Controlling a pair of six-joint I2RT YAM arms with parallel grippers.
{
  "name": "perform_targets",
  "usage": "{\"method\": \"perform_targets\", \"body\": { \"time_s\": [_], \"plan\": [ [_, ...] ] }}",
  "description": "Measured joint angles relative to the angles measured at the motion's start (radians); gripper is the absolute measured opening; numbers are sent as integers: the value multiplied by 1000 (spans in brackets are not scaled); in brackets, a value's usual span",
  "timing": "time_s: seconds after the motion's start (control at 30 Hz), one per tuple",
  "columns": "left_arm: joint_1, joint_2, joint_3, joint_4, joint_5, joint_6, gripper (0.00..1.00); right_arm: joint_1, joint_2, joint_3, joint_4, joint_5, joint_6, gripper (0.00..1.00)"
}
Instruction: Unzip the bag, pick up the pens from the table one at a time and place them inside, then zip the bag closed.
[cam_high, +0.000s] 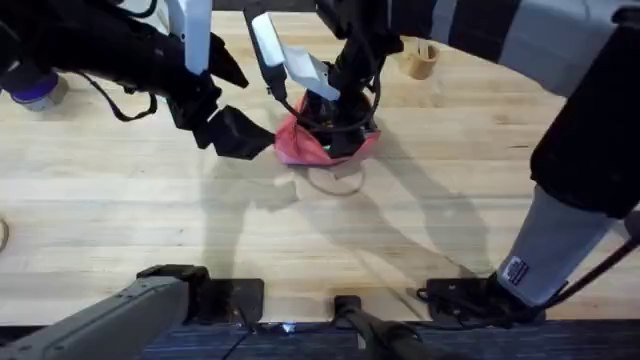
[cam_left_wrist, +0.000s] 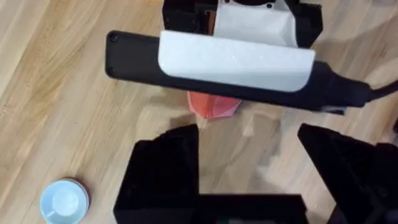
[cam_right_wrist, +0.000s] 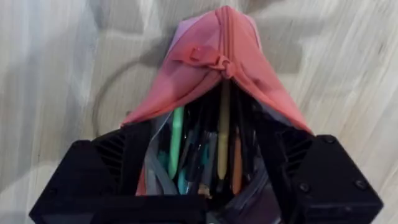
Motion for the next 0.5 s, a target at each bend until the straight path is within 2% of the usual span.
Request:
{"method": "perform_targets", "body": {
  "time_s": [0.5],
  "plan": [
    [0, 0, 0, 0, 0, 0, 993, 0, 0, 7, -129, 0, 0, 996]
  ]
}}
